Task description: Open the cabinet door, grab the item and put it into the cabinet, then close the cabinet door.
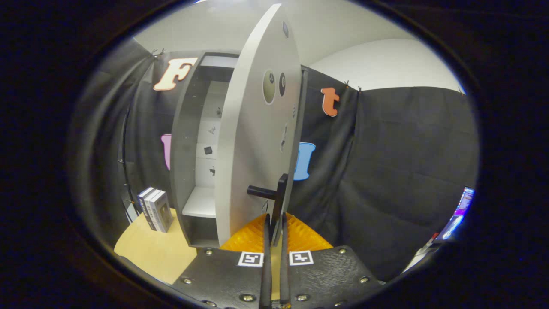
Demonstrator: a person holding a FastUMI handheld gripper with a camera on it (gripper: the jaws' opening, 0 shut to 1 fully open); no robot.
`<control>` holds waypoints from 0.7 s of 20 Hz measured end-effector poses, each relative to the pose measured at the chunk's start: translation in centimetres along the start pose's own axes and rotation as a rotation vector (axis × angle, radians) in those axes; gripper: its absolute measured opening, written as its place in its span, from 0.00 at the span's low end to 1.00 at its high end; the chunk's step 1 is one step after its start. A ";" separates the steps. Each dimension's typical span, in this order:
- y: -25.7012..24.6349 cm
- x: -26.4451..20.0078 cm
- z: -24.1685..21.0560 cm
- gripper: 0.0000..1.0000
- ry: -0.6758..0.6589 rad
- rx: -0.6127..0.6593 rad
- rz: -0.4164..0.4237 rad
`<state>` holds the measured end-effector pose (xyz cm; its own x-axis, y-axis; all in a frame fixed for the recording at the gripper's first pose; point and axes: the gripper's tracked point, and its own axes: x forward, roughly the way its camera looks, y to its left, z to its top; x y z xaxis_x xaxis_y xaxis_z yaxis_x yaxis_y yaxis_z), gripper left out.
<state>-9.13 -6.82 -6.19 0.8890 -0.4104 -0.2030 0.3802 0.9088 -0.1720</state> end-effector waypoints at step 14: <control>-6.2 0.3 -1.9 0.07 0.056 0.054 -0.051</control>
<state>-11.67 -12.73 -7.01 0.8532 -0.4584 -0.2489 0.4391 0.8888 -0.1316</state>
